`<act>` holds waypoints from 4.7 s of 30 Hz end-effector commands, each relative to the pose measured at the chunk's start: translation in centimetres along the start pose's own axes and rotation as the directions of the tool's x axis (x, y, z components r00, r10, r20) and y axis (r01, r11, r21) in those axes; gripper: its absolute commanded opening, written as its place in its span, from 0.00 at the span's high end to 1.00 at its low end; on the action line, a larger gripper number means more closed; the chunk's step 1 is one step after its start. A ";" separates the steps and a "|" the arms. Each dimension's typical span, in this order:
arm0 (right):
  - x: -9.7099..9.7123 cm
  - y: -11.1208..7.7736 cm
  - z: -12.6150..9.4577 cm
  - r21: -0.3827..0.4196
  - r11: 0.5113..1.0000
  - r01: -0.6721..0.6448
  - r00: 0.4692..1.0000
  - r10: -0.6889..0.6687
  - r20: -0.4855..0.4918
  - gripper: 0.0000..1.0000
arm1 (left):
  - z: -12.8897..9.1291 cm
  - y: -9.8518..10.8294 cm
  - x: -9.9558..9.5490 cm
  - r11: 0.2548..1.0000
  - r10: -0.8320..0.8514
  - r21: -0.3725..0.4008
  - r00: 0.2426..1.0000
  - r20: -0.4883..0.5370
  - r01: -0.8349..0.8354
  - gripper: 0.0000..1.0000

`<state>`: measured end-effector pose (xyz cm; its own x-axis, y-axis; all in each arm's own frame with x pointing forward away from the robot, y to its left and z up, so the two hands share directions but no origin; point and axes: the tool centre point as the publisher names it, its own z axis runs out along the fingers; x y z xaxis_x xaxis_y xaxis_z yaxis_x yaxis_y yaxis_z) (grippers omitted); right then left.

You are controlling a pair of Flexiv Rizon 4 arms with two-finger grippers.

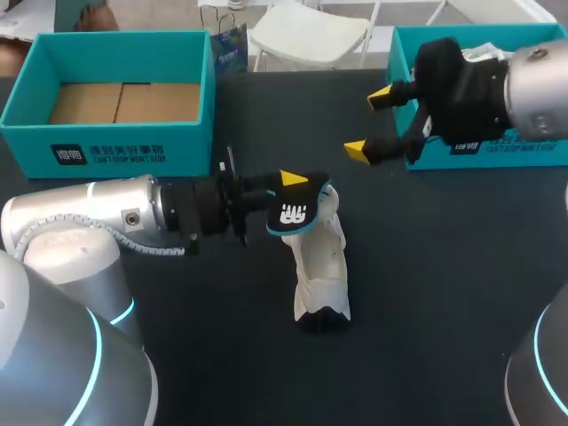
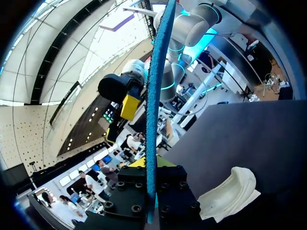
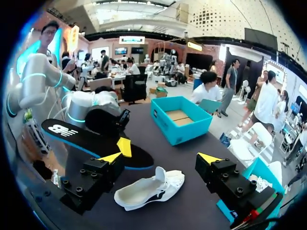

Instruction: Take the shoe out of the shoebox, open the shoe tongue, remove and reinsert the insole, then place the shoe into the shoebox

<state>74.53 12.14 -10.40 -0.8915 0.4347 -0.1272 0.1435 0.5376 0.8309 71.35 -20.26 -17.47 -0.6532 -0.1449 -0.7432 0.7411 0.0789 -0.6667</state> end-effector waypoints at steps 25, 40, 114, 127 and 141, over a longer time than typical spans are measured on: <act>1.3 0.2 -0.3 0.146 0.933 0.330 0.941 -0.337 0.032 0.00 | 0.1 0.0 0.0 1.000 0.001 -0.001 1.000 -0.001 -0.001 1.00; 1.8 -3.1 -1.8 0.119 0.778 0.617 0.766 -0.558 -0.318 0.00 | 0.1 0.0 0.0 1.000 0.001 -0.001 1.000 -0.001 -0.001 1.00; 4.1 -19.4 10.4 0.224 0.879 0.422 0.903 -0.386 -0.188 0.00 | -1.9 1.4 10.5 0.970 -0.241 0.022 0.968 -0.072 0.243 1.00; 4.0 -19.6 13.1 0.227 0.852 0.471 0.876 -0.421 -0.236 0.00 | -1.8 1.9 10.4 0.971 -0.237 0.015 0.968 -0.085 0.239 1.00; 4.1 -19.4 12.1 0.232 0.835 0.499 0.859 -0.439 -0.265 0.00 | -0.8 2.9 10.4 0.971 -0.238 0.003 0.964 -0.122 0.240 1.00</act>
<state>73.46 12.32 -33.73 -0.9424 -0.0541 -0.3302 -0.2248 0.8333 0.5050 66.17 -20.25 -26.86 -0.8232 -0.0460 -0.5659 0.5644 0.0426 -0.8244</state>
